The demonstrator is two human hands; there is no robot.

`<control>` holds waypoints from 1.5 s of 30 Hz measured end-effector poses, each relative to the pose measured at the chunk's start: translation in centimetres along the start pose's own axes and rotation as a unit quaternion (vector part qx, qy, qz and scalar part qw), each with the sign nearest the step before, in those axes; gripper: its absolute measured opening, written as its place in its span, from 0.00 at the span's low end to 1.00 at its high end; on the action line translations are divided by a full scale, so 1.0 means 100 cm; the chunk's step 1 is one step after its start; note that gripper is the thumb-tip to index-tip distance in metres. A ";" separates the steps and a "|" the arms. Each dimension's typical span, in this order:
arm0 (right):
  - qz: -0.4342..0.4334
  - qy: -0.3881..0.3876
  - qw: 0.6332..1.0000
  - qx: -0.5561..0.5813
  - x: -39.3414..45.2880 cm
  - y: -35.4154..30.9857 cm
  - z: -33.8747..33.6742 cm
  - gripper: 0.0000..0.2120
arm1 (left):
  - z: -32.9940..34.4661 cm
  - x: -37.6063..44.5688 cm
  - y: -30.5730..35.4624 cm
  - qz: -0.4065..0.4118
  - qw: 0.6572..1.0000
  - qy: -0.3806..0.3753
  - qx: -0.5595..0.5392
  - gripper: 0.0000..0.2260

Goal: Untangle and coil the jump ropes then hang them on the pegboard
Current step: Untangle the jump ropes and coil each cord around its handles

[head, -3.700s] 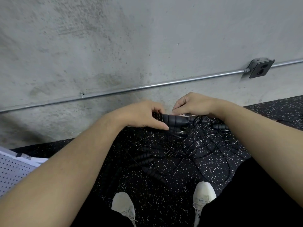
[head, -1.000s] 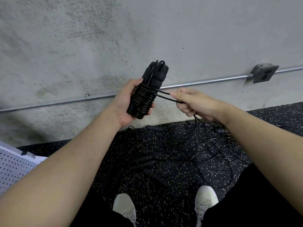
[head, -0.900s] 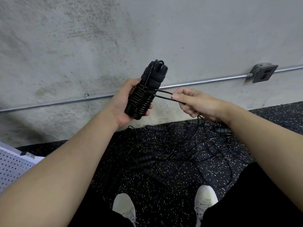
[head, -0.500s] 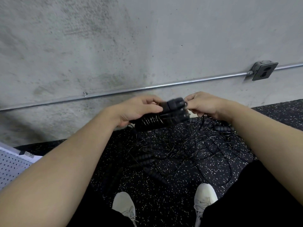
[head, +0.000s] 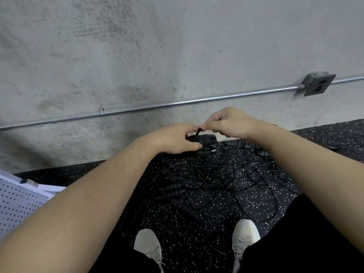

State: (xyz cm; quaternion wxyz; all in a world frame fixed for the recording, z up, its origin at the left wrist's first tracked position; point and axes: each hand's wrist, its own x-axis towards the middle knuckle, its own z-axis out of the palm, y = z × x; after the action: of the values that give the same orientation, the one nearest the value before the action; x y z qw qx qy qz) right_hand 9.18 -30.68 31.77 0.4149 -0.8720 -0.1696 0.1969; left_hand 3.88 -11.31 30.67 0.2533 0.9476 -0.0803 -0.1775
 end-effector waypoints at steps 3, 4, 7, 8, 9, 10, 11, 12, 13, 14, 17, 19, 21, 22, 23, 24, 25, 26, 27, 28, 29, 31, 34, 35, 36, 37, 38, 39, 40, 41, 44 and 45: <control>-0.042 -0.014 0.997 -0.057 -0.004 -0.008 0.005 0.08 | 0.003 -0.001 0.000 -0.019 0.999 0.034 -0.001 0.20; -0.050 -0.026 0.996 -0.069 -0.006 -0.010 0.006 0.08 | 0.004 0.000 -0.001 -0.032 0.999 0.040 0.011 0.18; -0.072 -0.050 0.991 -0.100 -0.010 -0.016 0.011 0.09 | 0.006 0.001 -0.002 -0.065 0.996 0.057 0.029 0.15; -0.078 -0.050 0.991 -0.096 -0.010 -0.017 0.012 0.10 | 0.007 0.002 -0.002 -0.077 0.995 0.066 0.017 0.14; -0.079 -0.043 0.992 -0.087 -0.009 -0.018 0.014 0.10 | 0.008 0.004 -0.002 -0.086 0.993 0.080 0.001 0.14; -0.081 -0.029 0.993 -0.079 -0.008 -0.019 0.014 0.10 | 0.007 0.005 -0.001 -0.092 0.991 0.097 -0.017 0.14; -0.077 -0.011 0.994 -0.076 -0.007 -0.020 0.015 0.10 | 0.007 0.005 0.000 -0.098 0.987 0.117 -0.045 0.15; -0.068 0.005 0.995 -0.076 -0.005 -0.019 0.015 0.09 | 0.006 0.006 0.000 -0.104 0.981 0.139 -0.089 0.14; -0.056 0.020 0.995 -0.077 -0.004 -0.019 0.014 0.09 | 0.005 0.006 0.000 -0.113 0.970 0.157 -0.147 0.14; -0.049 0.032 0.995 -0.077 -0.002 -0.018 0.013 0.11 | 0.004 0.006 -0.001 -0.121 0.956 0.170 -0.204 0.15; -0.066 0.031 0.996 -0.047 -0.002 -0.019 0.011 0.17 | 0.000 0.005 -0.004 -0.142 0.902 0.171 -0.369 0.16; -0.059 0.013 0.998 -0.002 -0.002 -0.018 0.010 0.19 | -0.001 0.006 -0.003 -0.145 0.862 0.163 -0.459 0.14; -0.051 0.001 0.998 0.025 -0.002 -0.016 0.008 0.18 | -0.002 0.004 0.000 -0.140 0.836 0.147 -0.510 0.10; -0.051 -0.003 0.998 0.030 -0.002 -0.014 0.008 0.17 | -0.004 0.003 0.001 -0.136 0.823 0.126 -0.537 0.10; -0.050 -0.007 0.998 0.038 -0.002 -0.013 0.007 0.17 | -0.006 0.001 0.003 -0.129 0.809 0.100 -0.564 0.11; -0.049 -0.013 0.997 0.051 -0.002 -0.011 0.005 0.16 | -0.008 -0.001 0.006 -0.121 0.798 0.073 -0.586 0.12; -0.047 -0.020 0.997 0.066 -0.003 -0.010 0.004 0.16 | -0.009 -0.002 0.007 -0.112 0.791 0.055 -0.599 0.15; -0.046 -0.026 0.996 0.078 -0.003 -0.010 0.003 0.16 | -0.010 -0.003 0.009 -0.103 0.791 0.049 -0.601 0.17; -0.046 -0.030 0.995 0.087 -0.004 -0.010 0.002 0.17 | -0.011 -0.004 0.009 -0.094 0.795 0.051 -0.597 0.19; -0.048 -0.034 0.994 0.093 -0.005 -0.010 0.001 0.18 | -0.013 -0.006 0.010 -0.085 0.802 0.056 -0.588 0.21; -0.049 -0.041 0.993 0.098 -0.005 -0.009 0.000 0.18 | -0.014 -0.007 0.009 -0.077 0.807 0.058 -0.583 0.22; -0.050 -0.063 0.991 0.105 -0.005 -0.005 -0.003 0.18 | -0.017 -0.009 0.009 -0.070 0.810 0.064 -0.579 0.22; -0.060 -0.117 0.983 0.126 -0.005 0.005 -0.010 0.14 | -0.021 -0.014 0.006 -0.075 0.803 0.078 -0.586 0.20; -0.062 -0.133 0.979 0.140 -0.005 0.008 -0.012 0.14 | -0.022 -0.015 0.005 -0.073 0.801 0.081 -0.588 0.20; -0.061 -0.149 0.975 0.151 -0.006 0.011 -0.015 0.13 | -0.023 -0.017 0.004 -0.068 0.802 0.084 -0.587 0.19; -0.058 -0.164 0.972 0.157 -0.007 0.014 -0.017 0.13 | -0.024 -0.019 0.002 -0.064 0.803 0.086 -0.586 0.19; -0.055 -0.177 0.971 0.149 -0.008 0.015 -0.019 0.13 | -0.025 -0.021 0.001 -0.059 0.802 0.088 -0.587 0.19; -0.052 -0.183 0.974 0.127 -0.009 0.015 -0.021 0.15 | -0.027 -0.023 0.000 -0.053 0.800 0.089 -0.591 0.18; -0.047 -0.182 0.977 0.097 -0.010 0.015 -0.023 0.19 | -0.028 -0.024 -0.002 -0.046 0.799 0.090 -0.593 0.19; -0.040 -0.171 0.982 0.065 -0.011 0.014 -0.026 0.23 | -0.030 -0.025 -0.003 -0.038 0.797 0.089 -0.596 0.19; -0.032 -0.117 0.992 0.020 -0.010 0.015 -0.031 0.26 | -0.033 -0.027 -0.008 -0.019 0.790 0.094 -0.606 0.19; -0.037 -0.114 0.992 0.034 -0.009 0.016 -0.031 0.25 | -0.034 -0.028 -0.009 -0.015 0.789 0.094 -0.607 0.18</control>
State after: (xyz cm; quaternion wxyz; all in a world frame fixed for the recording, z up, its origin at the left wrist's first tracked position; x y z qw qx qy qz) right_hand 10.08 -34.09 32.48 0.4296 -0.8223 -0.2410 0.2850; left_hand 2.68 -8.34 33.82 0.7803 0.6112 0.0826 -0.1036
